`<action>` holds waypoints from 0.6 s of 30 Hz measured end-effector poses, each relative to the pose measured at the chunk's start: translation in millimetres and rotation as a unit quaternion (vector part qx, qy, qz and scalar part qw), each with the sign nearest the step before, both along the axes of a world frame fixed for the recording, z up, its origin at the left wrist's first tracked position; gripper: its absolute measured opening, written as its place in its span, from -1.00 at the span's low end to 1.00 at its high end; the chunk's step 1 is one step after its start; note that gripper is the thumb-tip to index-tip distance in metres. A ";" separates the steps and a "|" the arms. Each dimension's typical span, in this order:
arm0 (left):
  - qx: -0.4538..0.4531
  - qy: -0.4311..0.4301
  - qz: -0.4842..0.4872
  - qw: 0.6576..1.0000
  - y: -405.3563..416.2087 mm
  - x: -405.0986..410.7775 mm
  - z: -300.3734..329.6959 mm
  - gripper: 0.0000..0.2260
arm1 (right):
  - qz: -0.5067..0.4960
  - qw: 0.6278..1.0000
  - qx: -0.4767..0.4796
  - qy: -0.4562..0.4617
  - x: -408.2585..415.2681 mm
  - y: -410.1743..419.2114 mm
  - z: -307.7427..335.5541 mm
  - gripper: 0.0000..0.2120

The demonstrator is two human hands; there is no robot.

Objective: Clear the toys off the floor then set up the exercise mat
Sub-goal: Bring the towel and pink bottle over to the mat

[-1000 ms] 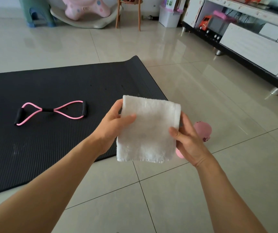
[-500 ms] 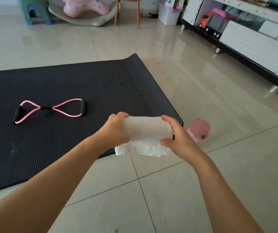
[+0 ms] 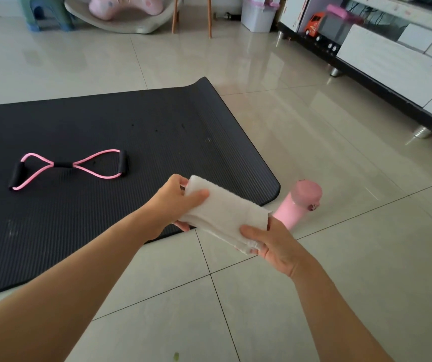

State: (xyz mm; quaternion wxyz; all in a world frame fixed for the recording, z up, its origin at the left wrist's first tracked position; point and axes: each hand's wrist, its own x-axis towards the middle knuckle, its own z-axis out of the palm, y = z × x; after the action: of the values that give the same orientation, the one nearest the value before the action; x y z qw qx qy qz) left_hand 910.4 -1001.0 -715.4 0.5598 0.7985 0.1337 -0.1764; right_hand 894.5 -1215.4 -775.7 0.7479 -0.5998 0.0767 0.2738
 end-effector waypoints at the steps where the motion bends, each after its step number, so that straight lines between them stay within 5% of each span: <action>1: 0.007 -0.001 0.004 1.000 -0.4 0.0 -2.5 -0.56 | -0.022 1.000 0.005 0.012 -0.8 -1.7 -5.7 -0.31; 3: 0.018 -0.006 0.025 0.999 -2.7 -0.3 -6.2 -0.50 | -0.077 0.996 0.020 0.027 -3.5 -1.9 -12.0 -0.59; 6: 0.010 -0.018 0.060 0.998 -11.0 2.3 -11.4 -0.52 | -0.168 0.985 0.009 0.042 -4.5 -1.6 -24.3 -0.74; 12: 0.068 -0.004 0.004 0.998 -22.1 1.1 -20.8 -0.63 | -0.332 0.931 -0.064 0.136 10.2 -1.9 -72.5 -0.56; 18: 0.095 -0.005 -0.051 0.994 -30.0 -3.9 -25.4 -0.65 | -0.397 0.905 0.017 0.150 24.8 0.5 -89.6 -0.60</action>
State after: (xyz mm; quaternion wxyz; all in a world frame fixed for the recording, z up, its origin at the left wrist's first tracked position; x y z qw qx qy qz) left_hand 906.5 -1031.0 -740.8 0.4722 0.8549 0.1061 -0.1870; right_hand 919.3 -1214.9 -865.2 0.7844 -0.4586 0.4153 0.0426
